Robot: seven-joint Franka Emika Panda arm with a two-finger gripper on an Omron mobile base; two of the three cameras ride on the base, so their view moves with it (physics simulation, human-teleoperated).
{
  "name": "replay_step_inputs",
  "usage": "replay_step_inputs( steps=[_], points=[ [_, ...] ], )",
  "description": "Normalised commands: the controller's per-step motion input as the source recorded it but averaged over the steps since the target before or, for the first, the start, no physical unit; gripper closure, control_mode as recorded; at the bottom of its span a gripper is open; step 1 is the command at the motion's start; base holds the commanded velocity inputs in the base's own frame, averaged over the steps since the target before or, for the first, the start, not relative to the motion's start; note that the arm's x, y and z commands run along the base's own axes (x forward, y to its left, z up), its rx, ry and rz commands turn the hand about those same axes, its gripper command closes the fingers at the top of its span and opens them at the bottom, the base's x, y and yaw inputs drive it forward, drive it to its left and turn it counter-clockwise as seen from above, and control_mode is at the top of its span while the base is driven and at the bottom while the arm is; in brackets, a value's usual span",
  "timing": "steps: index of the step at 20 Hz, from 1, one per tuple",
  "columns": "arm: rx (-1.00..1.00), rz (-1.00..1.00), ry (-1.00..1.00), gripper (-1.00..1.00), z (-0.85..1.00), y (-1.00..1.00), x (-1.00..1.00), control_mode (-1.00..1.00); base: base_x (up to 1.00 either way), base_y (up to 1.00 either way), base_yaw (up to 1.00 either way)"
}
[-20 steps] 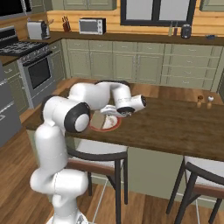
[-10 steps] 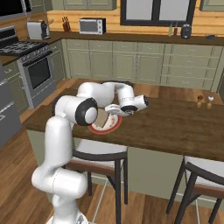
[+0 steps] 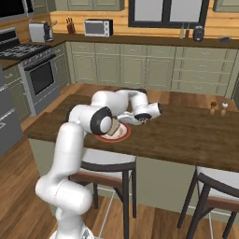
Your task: Start the toaster. Once the lever pops up, take the bread to the plate on the dining counter.
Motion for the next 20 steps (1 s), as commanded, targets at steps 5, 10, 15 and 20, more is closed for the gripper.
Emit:
replay_step_inputs(
  steps=[5,10,15,20],
  points=[
    [-0.06,-0.08,0.00,-1.00,0.00,-0.39,0.27,-1.00,0.00,0.00,0.00],
    [-0.09,-0.09,-0.01,-1.00,0.30,-0.27,0.07,-1.00,0.00,0.00,0.00],
    [-0.12,-0.05,-0.10,-1.00,0.99,0.03,-0.67,-1.00,0.00,0.00,0.00],
    [-0.14,-0.09,-0.03,-1.00,0.91,0.15,-1.00,-1.00,0.00,0.00,0.00]
  ],
)
